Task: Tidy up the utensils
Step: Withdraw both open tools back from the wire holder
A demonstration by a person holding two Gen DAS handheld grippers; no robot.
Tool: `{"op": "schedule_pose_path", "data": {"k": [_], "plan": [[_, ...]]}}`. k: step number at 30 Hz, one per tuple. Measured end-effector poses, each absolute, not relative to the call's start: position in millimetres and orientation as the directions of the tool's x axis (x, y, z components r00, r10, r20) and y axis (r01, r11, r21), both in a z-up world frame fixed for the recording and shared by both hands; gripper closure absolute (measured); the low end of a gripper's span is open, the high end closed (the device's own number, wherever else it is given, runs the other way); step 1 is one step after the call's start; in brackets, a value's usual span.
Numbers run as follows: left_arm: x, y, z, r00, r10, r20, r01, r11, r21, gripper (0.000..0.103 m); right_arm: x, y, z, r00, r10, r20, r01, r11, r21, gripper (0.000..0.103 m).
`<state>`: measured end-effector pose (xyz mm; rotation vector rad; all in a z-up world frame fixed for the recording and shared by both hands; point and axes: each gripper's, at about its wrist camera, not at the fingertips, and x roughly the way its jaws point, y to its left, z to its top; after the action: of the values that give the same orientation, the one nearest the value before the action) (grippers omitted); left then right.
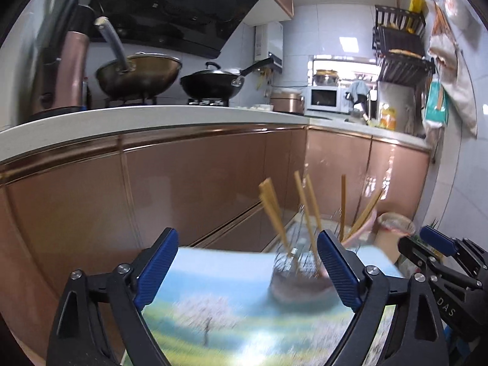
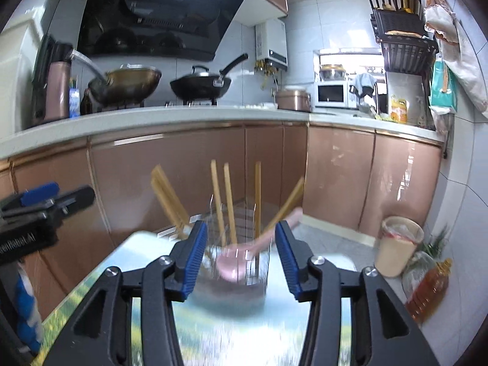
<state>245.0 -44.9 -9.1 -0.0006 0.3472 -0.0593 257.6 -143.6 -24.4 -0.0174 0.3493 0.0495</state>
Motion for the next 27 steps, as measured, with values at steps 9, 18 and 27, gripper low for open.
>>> {"op": "schedule_pose_path", "data": {"k": [9, 18, 27], "plan": [[186.1, -29.4, -29.8, 0.928, 0.032, -0.371, -0.012, 0.998, 0.055, 0.000, 203.6, -147.7, -57.8, 0.908, -0.015, -0.419, 0.006, 1.000, -0.022, 0.057], [153.7, -19.2, -46.5, 0.905, 0.043, -0.424, -0.017, 0.998, 0.065, 0.000, 170.8, -156.3, -78.1, 0.890, -0.066, -0.451, 0.052, 0.998, -0.042, 0.043], [139.2, -19.0, -55.0, 0.893, 0.029, -0.449, 0.000, 0.998, 0.065, 0.000, 152.1, -164.6, -88.5, 0.882, -0.102, -0.459, 0.091, 0.995, -0.046, 0.030]]}}
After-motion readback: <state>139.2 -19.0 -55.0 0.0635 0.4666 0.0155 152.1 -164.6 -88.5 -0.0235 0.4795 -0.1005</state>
